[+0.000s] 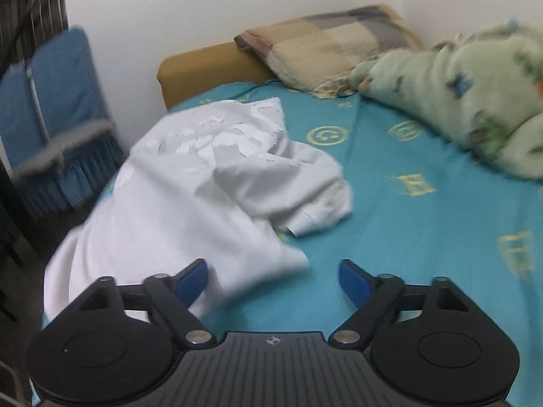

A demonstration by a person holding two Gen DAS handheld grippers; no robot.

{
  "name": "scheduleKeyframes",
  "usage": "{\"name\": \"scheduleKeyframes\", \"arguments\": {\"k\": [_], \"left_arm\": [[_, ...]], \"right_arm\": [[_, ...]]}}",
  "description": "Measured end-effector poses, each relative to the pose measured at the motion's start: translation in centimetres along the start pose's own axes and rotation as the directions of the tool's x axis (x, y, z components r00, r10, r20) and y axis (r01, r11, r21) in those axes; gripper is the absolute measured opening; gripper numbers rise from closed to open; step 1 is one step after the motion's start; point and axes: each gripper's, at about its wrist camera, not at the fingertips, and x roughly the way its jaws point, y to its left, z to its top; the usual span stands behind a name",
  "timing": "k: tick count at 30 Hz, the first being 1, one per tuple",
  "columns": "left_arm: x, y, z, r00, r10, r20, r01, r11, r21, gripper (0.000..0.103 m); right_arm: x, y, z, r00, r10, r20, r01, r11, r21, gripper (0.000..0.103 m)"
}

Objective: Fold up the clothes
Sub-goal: 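Grasp the white T-shirt with the left gripper while the right gripper grasps another edge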

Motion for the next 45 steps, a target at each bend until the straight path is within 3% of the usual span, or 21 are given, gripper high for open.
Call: {"name": "scheduleKeyframes", "arguments": {"k": [1,2,4,7,12,16,22,25,28,32,36,39,42,45], "left_arm": [[1.1,-0.2,0.3,0.998,0.068,-0.009,-0.067,0.997,0.038,0.024],[1.6,0.2,0.7,0.995,0.097,-0.012,-0.096,0.995,0.037,0.012],[1.3,2.0,1.5,0.995,0.099,0.001,-0.099,0.995,-0.007,0.011],[-2.3,5.2,2.4,0.997,0.052,0.049,-0.048,0.995,-0.083,0.009],[-12.2,9.7,1.1,0.993,-0.046,0.113,0.061,0.989,-0.132,0.009],[-20.2,12.5,-2.0,0.982,-0.117,0.151,0.147,0.967,-0.207,0.009],[-30.3,14.7,-7.0,0.938,-0.21,0.275,0.28,0.927,-0.248,0.008],[-33.8,15.9,-9.1,0.906,-0.273,0.323,0.371,0.879,-0.299,0.008],[-35.6,17.0,-11.3,0.879,-0.311,0.362,0.43,0.845,-0.318,0.009],[-35.1,18.3,-13.4,0.87,-0.343,0.355,0.467,0.805,-0.365,0.009],[-34.2,18.6,-13.6,0.867,-0.35,0.355,0.475,0.797,-0.373,0.009],[-33.5,18.1,-13.4,0.875,-0.334,0.351,0.456,0.811,-0.365,0.01],[-32.3,17.6,-12.8,0.89,-0.319,0.327,0.434,0.814,-0.386,0.01],[-31.7,17.4,-12.4,0.892,-0.32,0.32,0.432,0.812,-0.392,0.009]], "right_arm": [[0.5,-0.2,-0.4,1.0,-0.001,-0.001,0.001,1.0,-0.002,0.103],[1.1,-0.4,-0.7,1.0,-0.001,-0.001,0.001,1.0,-0.004,0.103],[2.3,-0.7,-1.4,1.0,-0.003,-0.027,0.004,1.0,0.007,0.103],[3.5,-0.9,-2.2,0.998,-0.009,-0.06,0.011,0.999,0.032,0.103],[3.5,0.1,-2.7,0.999,-0.002,-0.037,0.003,1.0,0.025,0.103],[1.8,1.7,-2.9,1.0,0.029,0.006,-0.028,0.999,-0.041,0.103],[-2.4,5.6,-2.7,0.995,0.1,0.019,-0.096,0.981,-0.171,0.103],[-5.1,8.4,-3.1,0.975,0.217,-0.042,-0.22,0.949,-0.223,0.103],[-6.9,11.3,-4.4,0.956,0.275,-0.104,-0.292,0.926,-0.24,0.103],[-6.4,14.5,-6.0,0.94,0.299,-0.166,-0.333,0.911,-0.245,0.103],[-5.1,16.3,-6.7,0.931,0.321,-0.175,-0.357,0.903,-0.238,0.103],[-3.9,16.8,-7.0,0.951,0.265,-0.157,-0.297,0.922,-0.247,0.103],[-2.9,15.2,-6.8,0.966,0.211,-0.152,-0.238,0.953,-0.19,0.103],[-2.9,13.2,-5.9,0.979,0.173,-0.113,-0.186,0.975,-0.12,0.103]]}}
